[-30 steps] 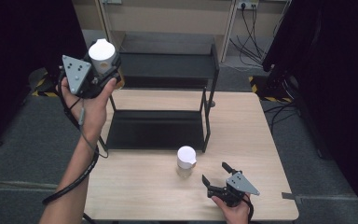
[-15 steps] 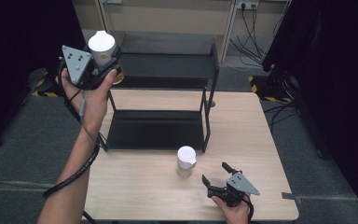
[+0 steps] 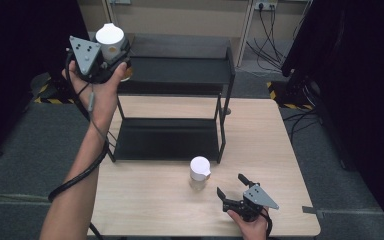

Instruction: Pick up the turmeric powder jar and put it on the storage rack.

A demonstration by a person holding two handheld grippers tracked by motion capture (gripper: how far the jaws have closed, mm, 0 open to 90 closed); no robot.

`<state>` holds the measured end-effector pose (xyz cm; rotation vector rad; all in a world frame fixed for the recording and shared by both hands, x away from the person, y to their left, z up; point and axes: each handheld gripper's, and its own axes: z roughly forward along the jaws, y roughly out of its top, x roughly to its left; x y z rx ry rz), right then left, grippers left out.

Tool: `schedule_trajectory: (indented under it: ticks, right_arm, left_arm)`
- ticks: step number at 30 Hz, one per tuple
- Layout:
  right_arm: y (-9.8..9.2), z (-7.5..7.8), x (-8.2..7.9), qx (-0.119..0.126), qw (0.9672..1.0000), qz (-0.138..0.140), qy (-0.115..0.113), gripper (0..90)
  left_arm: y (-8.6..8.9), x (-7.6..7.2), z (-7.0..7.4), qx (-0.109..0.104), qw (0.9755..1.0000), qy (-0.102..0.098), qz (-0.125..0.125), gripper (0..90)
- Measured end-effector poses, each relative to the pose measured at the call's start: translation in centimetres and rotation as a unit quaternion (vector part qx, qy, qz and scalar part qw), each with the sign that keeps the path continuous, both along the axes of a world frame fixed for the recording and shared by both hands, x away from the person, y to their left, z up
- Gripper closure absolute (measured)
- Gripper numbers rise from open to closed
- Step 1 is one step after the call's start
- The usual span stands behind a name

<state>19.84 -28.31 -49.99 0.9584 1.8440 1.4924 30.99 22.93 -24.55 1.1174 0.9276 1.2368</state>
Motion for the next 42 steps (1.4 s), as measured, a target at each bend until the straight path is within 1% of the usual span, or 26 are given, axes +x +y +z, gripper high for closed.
schedule_trajectory:
  ticks: [2, 3, 7, 10, 14, 16, 20, 26, 29, 39, 42]
  right_arm:
    - [0.0, 0.0, 0.0, 0.001, 1.0000, 0.000, 0.000, 7.2]
    - [0.0, 0.0, 0.0, 0.000, 1.0000, 0.000, -0.001, 7.2]
    - [0.0, 0.0, 0.0, 0.001, 1.0000, 0.000, 0.000, 7.2]
    - [0.0, 0.0, 0.0, 0.001, 1.0000, 0.000, 0.000, 7.2]
    - [0.0, 0.0, 0.0, 0.001, 1.0000, 0.000, 0.000, 7.2]
    - [-0.1, 0.0, 0.0, 0.002, 1.0000, 0.000, 0.000, 7.2]
    - [-0.1, 0.0, 0.0, 0.003, 1.0000, 0.000, 0.000, 7.2]
    - [-0.1, -0.1, 0.0, 0.004, 1.0000, 0.001, 0.000, 7.2]
    - [-0.1, 0.0, 0.0, 0.003, 1.0000, 0.001, 0.001, 7.2]
    - [-0.1, -0.1, 0.0, 0.003, 1.0000, 0.002, -0.001, 7.2]
    - [-0.1, -0.1, 0.0, 0.002, 1.0000, 0.002, -0.001, 7.2]
  left_arm:
    - [0.0, 0.2, 0.0, 0.000, 1.0000, 0.001, 0.001, 30.8]
    - [0.0, 0.7, 0.1, 0.002, 1.0000, 0.003, 0.004, 30.8]
    - [0.2, 1.7, 0.2, 0.000, 0.9999, 0.009, 0.004, 30.8]
    - [0.3, 2.3, 0.3, 0.004, 0.9999, 0.014, 0.004, 30.8]
    - [0.7, 3.2, 0.1, -0.003, 0.9999, 0.015, -0.005, 30.8]
    - [0.7, 3.4, 0.1, -0.002, 0.9999, 0.016, -0.005, 30.8]
    - [0.8, 4.3, 0.1, -0.002, 0.9997, 0.025, -0.007, 30.8]
    - [1.0, 5.0, 0.2, -0.005, 0.9995, 0.031, -0.005, 30.8]
    - [0.9, 5.1, 0.3, -0.008, 0.9994, 0.034, -0.005, 30.7]
    - [0.8, 5.9, 0.3, -0.001, 0.9992, 0.039, -0.005, 30.7]
    - [0.8, 6.2, 0.3, -0.004, 0.9991, 0.043, -0.005, 30.7]
